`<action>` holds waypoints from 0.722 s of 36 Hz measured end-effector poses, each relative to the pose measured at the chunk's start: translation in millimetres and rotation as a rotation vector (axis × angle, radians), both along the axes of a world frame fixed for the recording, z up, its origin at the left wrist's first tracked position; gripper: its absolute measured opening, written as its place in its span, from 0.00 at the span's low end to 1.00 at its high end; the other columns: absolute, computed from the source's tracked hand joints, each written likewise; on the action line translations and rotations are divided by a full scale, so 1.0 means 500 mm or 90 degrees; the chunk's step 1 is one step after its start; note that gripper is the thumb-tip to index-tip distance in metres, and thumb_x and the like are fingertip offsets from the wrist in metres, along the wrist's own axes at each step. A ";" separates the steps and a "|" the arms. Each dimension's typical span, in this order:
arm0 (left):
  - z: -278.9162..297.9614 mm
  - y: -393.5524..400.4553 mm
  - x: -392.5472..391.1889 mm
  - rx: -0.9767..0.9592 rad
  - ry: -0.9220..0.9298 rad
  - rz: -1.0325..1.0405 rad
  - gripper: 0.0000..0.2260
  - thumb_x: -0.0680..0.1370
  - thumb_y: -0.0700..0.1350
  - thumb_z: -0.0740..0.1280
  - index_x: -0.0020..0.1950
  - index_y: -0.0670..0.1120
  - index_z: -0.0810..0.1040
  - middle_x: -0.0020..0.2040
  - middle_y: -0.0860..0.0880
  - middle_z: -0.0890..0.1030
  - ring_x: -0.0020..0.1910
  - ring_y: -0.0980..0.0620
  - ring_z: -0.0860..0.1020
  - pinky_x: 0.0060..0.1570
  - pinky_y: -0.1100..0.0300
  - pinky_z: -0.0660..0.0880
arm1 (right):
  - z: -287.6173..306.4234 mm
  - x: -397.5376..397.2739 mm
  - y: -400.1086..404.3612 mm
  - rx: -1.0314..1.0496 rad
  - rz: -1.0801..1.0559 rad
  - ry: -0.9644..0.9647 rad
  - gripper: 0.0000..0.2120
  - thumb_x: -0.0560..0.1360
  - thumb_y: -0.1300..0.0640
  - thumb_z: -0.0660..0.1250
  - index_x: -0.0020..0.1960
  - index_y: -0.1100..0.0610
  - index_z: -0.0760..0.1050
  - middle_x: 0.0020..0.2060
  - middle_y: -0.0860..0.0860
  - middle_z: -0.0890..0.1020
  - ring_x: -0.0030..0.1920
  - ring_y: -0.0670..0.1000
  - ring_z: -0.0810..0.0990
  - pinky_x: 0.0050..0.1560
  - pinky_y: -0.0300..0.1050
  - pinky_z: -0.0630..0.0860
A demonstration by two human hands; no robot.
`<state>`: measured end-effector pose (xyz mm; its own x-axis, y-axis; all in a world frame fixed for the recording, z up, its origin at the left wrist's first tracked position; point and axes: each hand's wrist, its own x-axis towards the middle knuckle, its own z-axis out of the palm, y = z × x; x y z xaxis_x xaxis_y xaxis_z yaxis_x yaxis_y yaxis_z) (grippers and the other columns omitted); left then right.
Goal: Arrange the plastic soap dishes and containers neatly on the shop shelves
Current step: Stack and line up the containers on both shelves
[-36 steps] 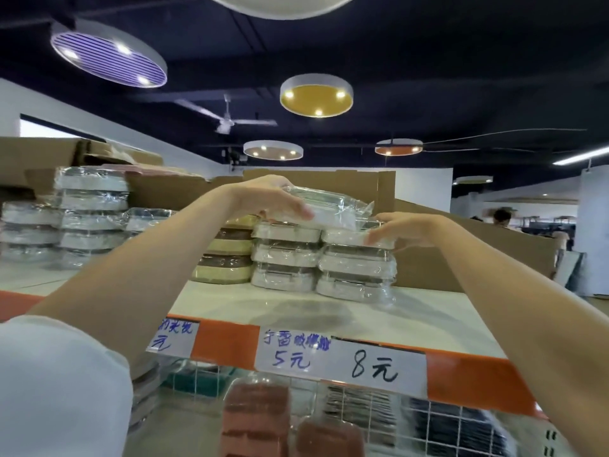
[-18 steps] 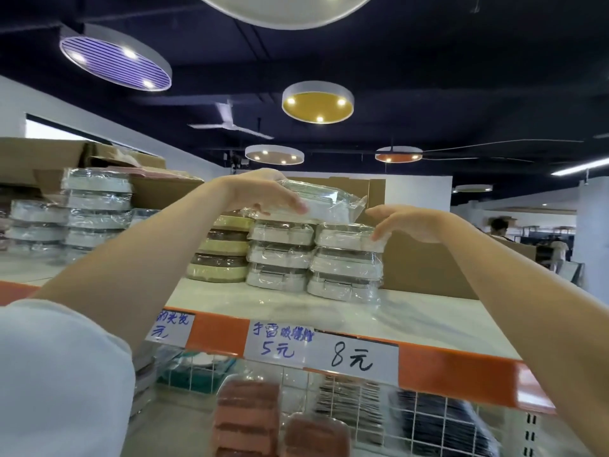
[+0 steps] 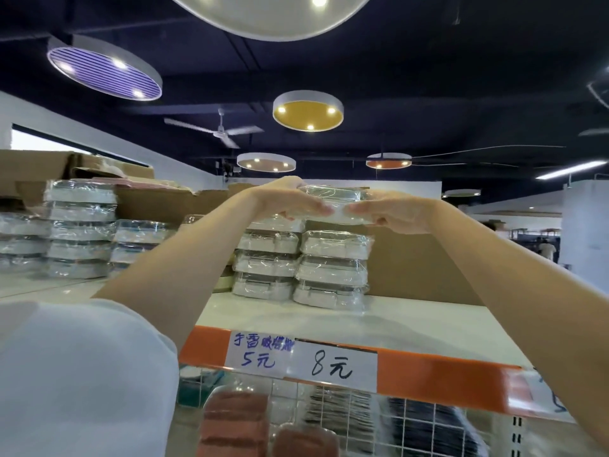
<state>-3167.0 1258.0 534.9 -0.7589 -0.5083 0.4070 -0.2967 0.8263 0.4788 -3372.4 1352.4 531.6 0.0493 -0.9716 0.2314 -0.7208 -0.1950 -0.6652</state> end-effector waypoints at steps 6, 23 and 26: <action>0.009 -0.047 -0.004 -0.007 0.017 0.037 0.26 0.64 0.66 0.73 0.45 0.49 0.68 0.45 0.46 0.70 0.42 0.50 0.70 0.46 0.59 0.70 | -0.007 -0.013 -0.015 -0.090 -0.044 -0.023 0.46 0.59 0.34 0.75 0.57 0.73 0.69 0.52 0.63 0.74 0.57 0.71 0.70 0.67 0.54 0.67; -0.031 -0.135 0.045 -0.026 -0.194 0.115 0.14 0.76 0.48 0.70 0.59 0.44 0.78 0.52 0.50 0.81 0.51 0.54 0.79 0.48 0.64 0.75 | -0.058 -0.054 -0.122 -0.052 -0.148 -0.039 0.60 0.56 0.31 0.76 0.75 0.60 0.54 0.70 0.53 0.67 0.70 0.54 0.66 0.72 0.50 0.61; -0.044 -0.138 0.051 -0.020 -0.199 0.120 0.15 0.76 0.48 0.69 0.60 0.44 0.77 0.53 0.49 0.80 0.52 0.54 0.79 0.47 0.64 0.75 | -0.066 -0.066 -0.132 -0.050 -0.156 -0.054 0.40 0.73 0.45 0.69 0.75 0.62 0.56 0.69 0.51 0.67 0.71 0.53 0.64 0.70 0.48 0.57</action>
<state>-3141.4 1188.9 513.1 -0.7435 -0.6418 0.1879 -0.5732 0.7563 0.3155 -3405.3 1286.3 498.6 -0.2082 -0.9311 0.2996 -0.6953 -0.0745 -0.7149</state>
